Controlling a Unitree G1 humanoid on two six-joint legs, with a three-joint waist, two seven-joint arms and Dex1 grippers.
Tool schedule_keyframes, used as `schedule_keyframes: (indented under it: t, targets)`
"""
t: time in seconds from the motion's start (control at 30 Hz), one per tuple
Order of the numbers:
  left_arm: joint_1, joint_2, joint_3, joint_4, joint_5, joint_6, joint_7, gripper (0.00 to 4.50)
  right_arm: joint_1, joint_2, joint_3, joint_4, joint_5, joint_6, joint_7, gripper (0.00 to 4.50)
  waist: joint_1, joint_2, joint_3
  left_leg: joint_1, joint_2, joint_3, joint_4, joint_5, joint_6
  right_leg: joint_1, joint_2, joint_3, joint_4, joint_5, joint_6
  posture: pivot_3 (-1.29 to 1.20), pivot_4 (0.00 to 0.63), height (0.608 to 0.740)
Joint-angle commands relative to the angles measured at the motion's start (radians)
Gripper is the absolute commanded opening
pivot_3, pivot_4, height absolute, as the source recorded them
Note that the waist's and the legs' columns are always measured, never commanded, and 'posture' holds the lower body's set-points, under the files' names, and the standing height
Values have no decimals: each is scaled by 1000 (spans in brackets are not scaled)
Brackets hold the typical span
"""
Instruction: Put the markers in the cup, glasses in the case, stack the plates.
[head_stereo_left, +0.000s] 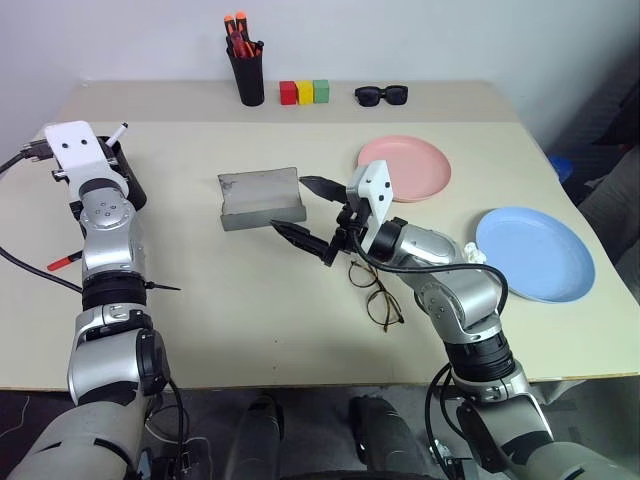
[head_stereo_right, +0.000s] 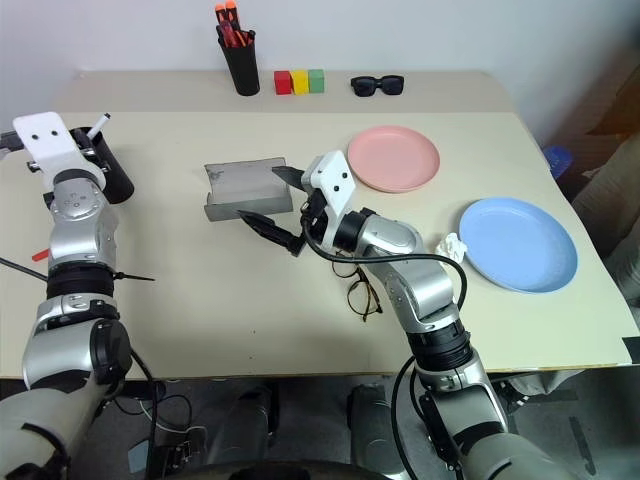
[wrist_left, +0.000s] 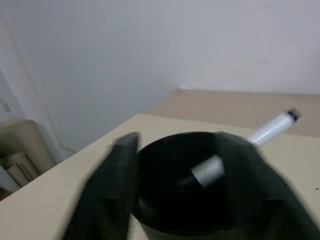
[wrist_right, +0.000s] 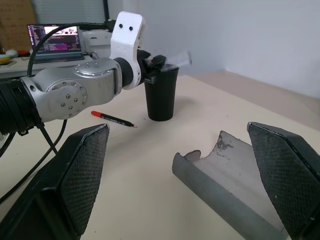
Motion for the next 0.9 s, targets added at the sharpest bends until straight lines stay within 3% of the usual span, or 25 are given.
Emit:
schedule_keyframes:
  t: [0.03,0.23,0.37,0.47,0.6,0.77,0.9]
  targets:
    - [-32,27,-11,-6,8,-31,15,3226,-4,4,-3,-35,6,-18,0,4500,0,0,0,0,0,0,0,0,0,0,0,0,0,0,0,0,150,740]
    - [-44,25,12,-29,-13,-60,40,3226,-9,6,-2,-31,5,-20,1,4500,0,0,0,0,0,0,0,0,0,0,0,0,0,0,0,0,150,740]
    - [-40,47,74,-145,-76,-55,45,3226,-13,5,-3,-32,5,-20,-1,4500,0,0,0,0,0,0,0,0,0,0,0,0,0,0,0,0,150,740]
    - [57,98,104,-332,-141,73,-62,3226,-12,-3,-13,-38,5,-17,-4,4500,-9,0,0,0,0,0,-1,0,0,-1,0,0,0,0,0,0,150,740]
    - [234,180,192,-551,-235,289,-164,4463,-2,-25,-25,-41,6,-17,1,4500,-15,0,0,1,1,1,-4,0,0,-2,0,1,1,0,0,0,150,740]
    - [416,233,231,-672,-203,579,-144,4463,2,-47,-36,-26,11,-18,12,4500,-7,0,0,1,1,1,-3,0,0,-1,0,0,1,0,-1,0,150,740]
    - [474,262,150,-693,-227,772,-253,4463,4,-47,-27,-18,11,-20,23,4500,2,-3,-1,1,1,0,-2,1,-1,-1,0,0,0,-2,-5,0,150,740]
